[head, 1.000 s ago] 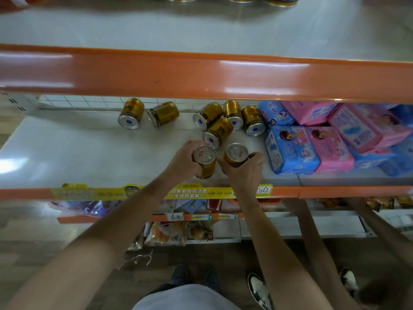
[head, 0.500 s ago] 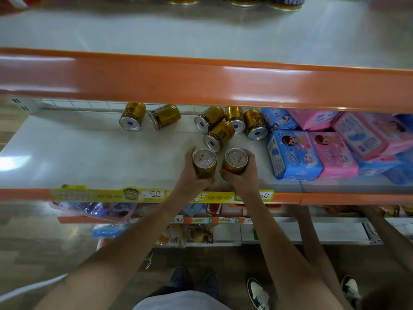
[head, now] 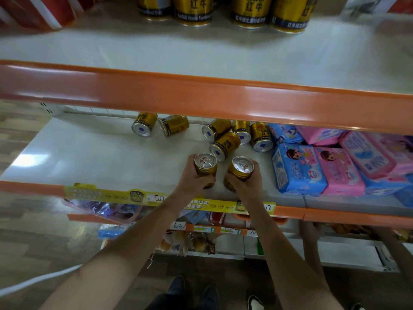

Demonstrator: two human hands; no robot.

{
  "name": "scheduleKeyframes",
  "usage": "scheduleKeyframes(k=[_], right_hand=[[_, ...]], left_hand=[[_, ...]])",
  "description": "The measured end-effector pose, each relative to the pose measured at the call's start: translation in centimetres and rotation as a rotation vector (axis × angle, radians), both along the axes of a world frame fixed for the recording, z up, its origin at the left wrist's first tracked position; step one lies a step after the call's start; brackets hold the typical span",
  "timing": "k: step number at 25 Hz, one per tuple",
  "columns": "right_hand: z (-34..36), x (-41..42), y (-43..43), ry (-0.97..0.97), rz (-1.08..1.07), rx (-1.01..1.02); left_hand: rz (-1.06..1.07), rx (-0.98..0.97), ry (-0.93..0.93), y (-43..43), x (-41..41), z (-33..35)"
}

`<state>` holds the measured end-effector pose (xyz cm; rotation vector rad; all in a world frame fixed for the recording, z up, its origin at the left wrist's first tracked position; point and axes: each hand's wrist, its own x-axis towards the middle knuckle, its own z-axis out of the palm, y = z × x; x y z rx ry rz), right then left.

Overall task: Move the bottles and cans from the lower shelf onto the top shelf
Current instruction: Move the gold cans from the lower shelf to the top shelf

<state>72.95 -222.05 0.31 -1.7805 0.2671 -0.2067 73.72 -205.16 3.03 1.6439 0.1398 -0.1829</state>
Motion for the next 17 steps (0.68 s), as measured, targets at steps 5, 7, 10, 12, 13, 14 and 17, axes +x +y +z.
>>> scheduleKeyframes(k=[5, 7, 10, 12, 13, 14, 17], right_hand=[[1.0, -0.4, 0.6, -0.023, 0.078, -0.003], [1.8, -1.1, 1.4, -0.047, 0.085, -0.018], [3.1, -2.8, 2.7, -0.060, 0.048, -0.032], [4.0, -4.1, 3.7, -0.065, 0.030, -0.032], [4.7, -4.9, 4.4, -0.072, 0.020, -0.037], [5.3, -5.7, 5.2, -0.080, 0.011, -0.036], [7.3, -8.7, 7.8, -0.108, -0.011, -0.041]], left_hand=[[0.062, -0.117, 0.040, 0.7, -1.8, 2.7], [0.060, -0.139, 0.036, 1.4, -2.9, 3.7], [0.062, -0.142, 0.002, 2.6, -4.4, 4.8], [0.069, -0.123, -0.022, 3.6, -5.7, 5.8], [0.064, -0.104, -0.033, 4.3, -6.4, 6.5], [0.056, -0.084, -0.047, 5.2, -7.1, 7.0], [0.030, -0.038, -0.103, 7.7, -9.7, 8.4]])
